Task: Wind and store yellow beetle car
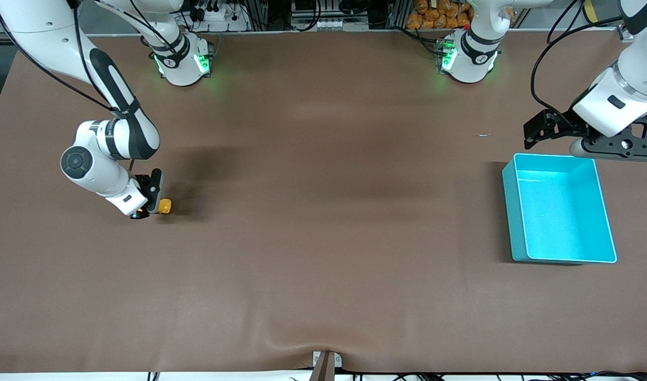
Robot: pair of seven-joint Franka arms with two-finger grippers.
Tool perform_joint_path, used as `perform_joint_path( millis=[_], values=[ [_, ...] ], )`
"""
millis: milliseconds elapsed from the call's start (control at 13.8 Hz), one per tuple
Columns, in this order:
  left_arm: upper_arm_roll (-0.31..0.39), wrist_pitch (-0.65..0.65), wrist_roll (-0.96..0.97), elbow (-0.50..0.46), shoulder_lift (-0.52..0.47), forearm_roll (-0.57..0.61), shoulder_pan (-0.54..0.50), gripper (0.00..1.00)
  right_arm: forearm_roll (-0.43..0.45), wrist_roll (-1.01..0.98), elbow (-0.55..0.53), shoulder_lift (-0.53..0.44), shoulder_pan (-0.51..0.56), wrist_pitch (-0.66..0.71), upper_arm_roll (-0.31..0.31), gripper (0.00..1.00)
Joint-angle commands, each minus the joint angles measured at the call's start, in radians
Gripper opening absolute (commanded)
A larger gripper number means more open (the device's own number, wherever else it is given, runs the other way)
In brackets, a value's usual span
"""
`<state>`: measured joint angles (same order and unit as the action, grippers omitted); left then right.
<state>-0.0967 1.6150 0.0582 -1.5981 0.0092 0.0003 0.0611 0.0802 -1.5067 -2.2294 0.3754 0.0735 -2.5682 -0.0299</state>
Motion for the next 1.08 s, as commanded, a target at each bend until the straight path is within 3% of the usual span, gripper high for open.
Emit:
perform_joint_path(
  millis=[0, 1012],
  values=[
    [0.0, -0.001, -0.014, 0.021, 0.009, -0.005, -0.001, 1.0, 0.015, -0.032, 0.01, 0.03, 0.031, -0.01, -0.007, 0.4],
    [0.0, 0.0, -0.014, 0.021, 0.011, -0.003, 0.005, 1.0, 0.016, -0.142, 0.022, 0.049, 0.164, -0.017, -0.007, 0.4]
  ],
)
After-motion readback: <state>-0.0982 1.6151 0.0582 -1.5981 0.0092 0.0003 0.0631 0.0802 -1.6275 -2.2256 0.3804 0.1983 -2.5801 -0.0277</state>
